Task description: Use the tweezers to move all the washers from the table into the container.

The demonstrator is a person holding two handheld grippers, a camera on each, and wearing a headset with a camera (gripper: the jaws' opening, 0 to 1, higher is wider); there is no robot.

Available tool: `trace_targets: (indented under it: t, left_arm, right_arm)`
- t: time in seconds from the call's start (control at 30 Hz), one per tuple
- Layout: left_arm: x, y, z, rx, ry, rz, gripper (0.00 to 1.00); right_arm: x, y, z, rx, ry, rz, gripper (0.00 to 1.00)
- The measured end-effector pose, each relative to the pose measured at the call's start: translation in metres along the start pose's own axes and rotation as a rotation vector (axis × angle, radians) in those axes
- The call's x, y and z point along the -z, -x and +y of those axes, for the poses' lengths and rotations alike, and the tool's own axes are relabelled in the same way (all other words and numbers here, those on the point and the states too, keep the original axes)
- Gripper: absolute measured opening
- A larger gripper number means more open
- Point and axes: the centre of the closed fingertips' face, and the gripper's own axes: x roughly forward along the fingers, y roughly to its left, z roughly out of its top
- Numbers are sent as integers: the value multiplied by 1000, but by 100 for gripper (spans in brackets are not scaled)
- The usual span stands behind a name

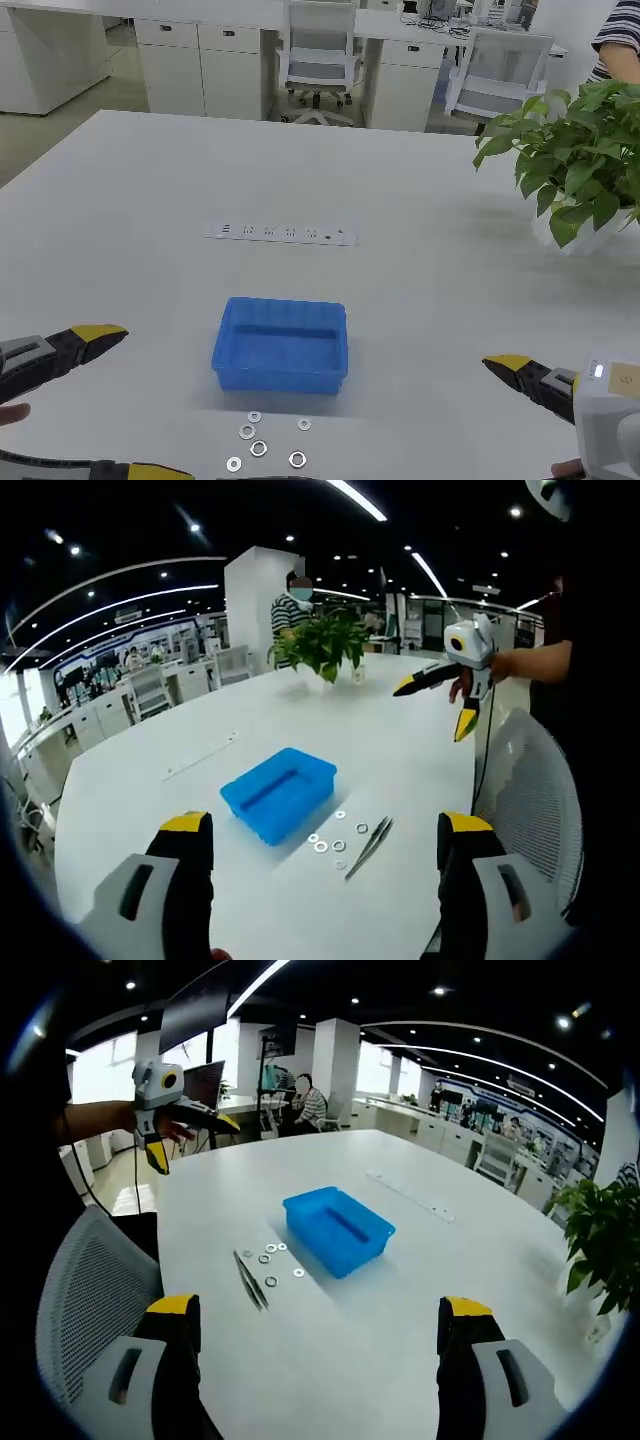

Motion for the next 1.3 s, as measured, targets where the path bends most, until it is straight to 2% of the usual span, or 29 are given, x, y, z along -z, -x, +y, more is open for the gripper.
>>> trace_targets:
  t: [1.3]
  left_arm:
    - [-1, 0, -1, 2, -8, -6, 99]
  right_arm:
    - [-2, 3, 0, -11, 17, -5, 100]
